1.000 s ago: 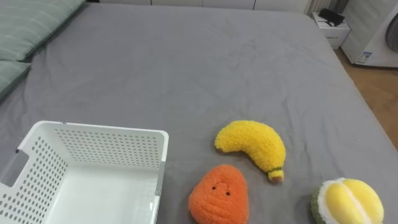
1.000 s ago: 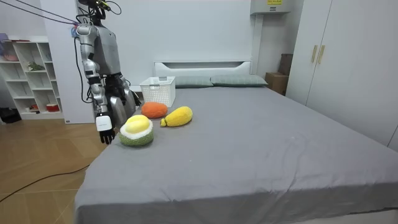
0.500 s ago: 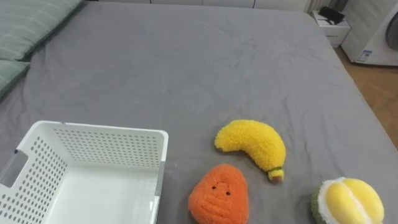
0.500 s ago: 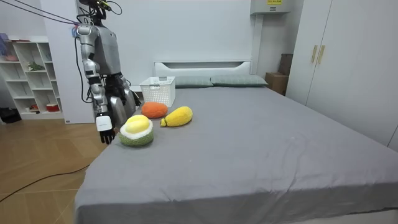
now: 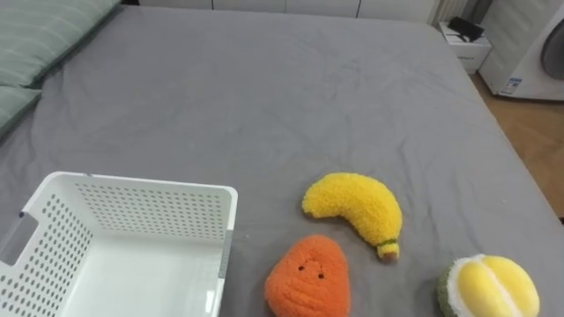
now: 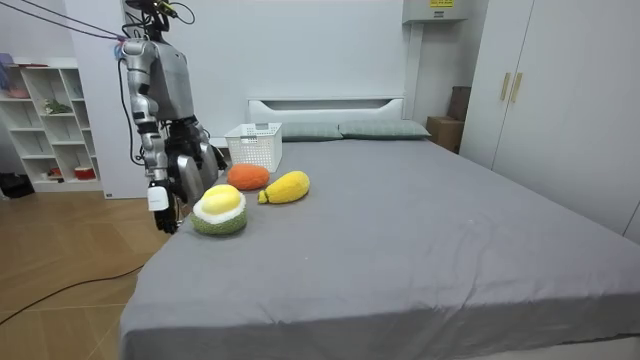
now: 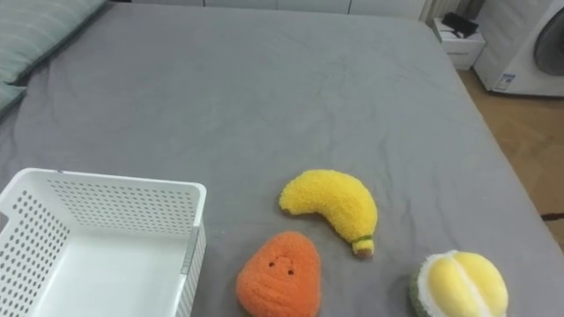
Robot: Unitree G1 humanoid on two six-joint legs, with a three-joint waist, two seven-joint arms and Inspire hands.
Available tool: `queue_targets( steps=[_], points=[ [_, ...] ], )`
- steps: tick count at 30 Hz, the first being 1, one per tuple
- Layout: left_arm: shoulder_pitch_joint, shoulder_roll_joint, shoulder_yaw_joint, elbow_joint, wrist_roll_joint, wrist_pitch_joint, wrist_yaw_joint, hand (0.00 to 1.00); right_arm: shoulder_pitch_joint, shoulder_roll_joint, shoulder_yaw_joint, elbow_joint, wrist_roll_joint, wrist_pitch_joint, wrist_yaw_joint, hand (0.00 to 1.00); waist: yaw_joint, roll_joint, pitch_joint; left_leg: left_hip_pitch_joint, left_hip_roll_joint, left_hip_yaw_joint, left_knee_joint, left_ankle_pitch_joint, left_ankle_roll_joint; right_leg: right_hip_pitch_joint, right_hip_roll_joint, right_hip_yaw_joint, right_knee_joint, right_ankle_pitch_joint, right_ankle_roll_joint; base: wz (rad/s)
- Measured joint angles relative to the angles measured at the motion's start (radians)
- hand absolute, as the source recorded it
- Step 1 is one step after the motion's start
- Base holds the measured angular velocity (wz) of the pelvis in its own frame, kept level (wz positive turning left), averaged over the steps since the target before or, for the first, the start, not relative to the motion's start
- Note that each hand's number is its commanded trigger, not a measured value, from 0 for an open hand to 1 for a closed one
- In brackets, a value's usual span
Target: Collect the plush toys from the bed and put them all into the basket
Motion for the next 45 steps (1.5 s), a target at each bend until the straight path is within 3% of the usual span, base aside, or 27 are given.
queue_targets(
  steps=[4, 11, 16, 19, 25, 28, 34, 45],
  points=[
    [0.010, 0.010, 0.030, -0.001, 0.000, -0.005, 0.000, 0.00, -0.008, -0.004, -0.078, -0.002, 0.066, -0.001, -0.024, 0.00, -0.021, -0.010, -0.0001, 0.004, 0.003, 0.008, -0.001, 0.000, 0.000, -0.001, 0.002, 0.006, 0.002, 0.001, -0.001, -0.06],
    [0.027, 0.014, 0.063, -0.001, 0.000, -0.028, -0.001, 0.00, -0.020, -0.040, -0.154, -0.069, 0.058, -0.001, -0.064, 0.00, -0.024, -0.026, 0.0005, 0.015, 0.004, 0.026, -0.010, 0.000, 0.000, -0.004, 0.005, 0.021, 0.008, 0.001, -0.002, -0.07],
    [0.028, 0.030, 0.066, -0.001, -0.001, -0.044, 0.000, 0.00, -0.047, -0.069, -0.194, -0.176, 0.044, -0.027, -0.122, 0.00, -0.023, -0.032, 0.0014, 0.010, 0.005, 0.027, -0.009, 0.000, 0.000, -0.012, 0.006, 0.026, 0.002, 0.001, -0.002, -0.01],
    [0.027, 0.032, 0.067, -0.001, -0.001, -0.048, 0.000, 0.00, -0.056, -0.071, -0.193, -0.245, -0.002, -0.058, -0.152, 0.00, -0.023, -0.027, -0.0027, 0.006, 0.006, 0.028, -0.010, 0.000, -0.001, -0.019, 0.007, 0.027, 0.004, 0.002, -0.003, 0.00],
    [0.025, 0.032, 0.060, 0.000, -0.006, -0.059, 0.000, 0.00, -0.060, -0.071, -0.170, -0.462, -0.067, -0.069, -0.179, 0.00, -0.014, -0.017, 0.0006, -0.014, 0.007, 0.044, -0.008, 0.000, -0.001, -0.044, 0.006, 0.028, 0.017, 0.002, -0.003, -0.06],
    [0.022, 0.033, 0.059, 0.000, -0.005, -0.062, -0.002, 0.00, -0.068, -0.071, -0.146, -0.537, -0.106, -0.095, -0.180, 0.00, -0.010, -0.016, 0.0005, -0.020, 0.009, 0.045, -0.008, 0.000, -0.001, -0.054, 0.007, 0.027, 0.017, 0.003, -0.005, 0.00],
    [0.021, 0.034, 0.044, -0.026, -0.006, -0.058, -0.022, 0.00, -0.075, -0.070, -0.099, -0.666, -0.138, -0.095, -0.187, 0.00, 0.006, -0.013, 0.0013, -0.025, 0.009, 0.043, -0.008, 0.001, -0.001, -0.053, 0.007, 0.027, 0.019, 0.003, -0.005, 0.00],
    [0.038, 0.034, 0.015, -0.051, -0.006, -0.042, -0.022, 0.00, -0.122, -0.071, -0.061, -0.675, -0.181, -0.093, -0.173, 0.00, 0.009, -0.010, 0.0020, -0.017, 0.009, 0.042, -0.007, 0.001, -0.001, -0.036, 0.006, 0.022, 0.017, 0.003, -0.005, 0.00]
  ],
)
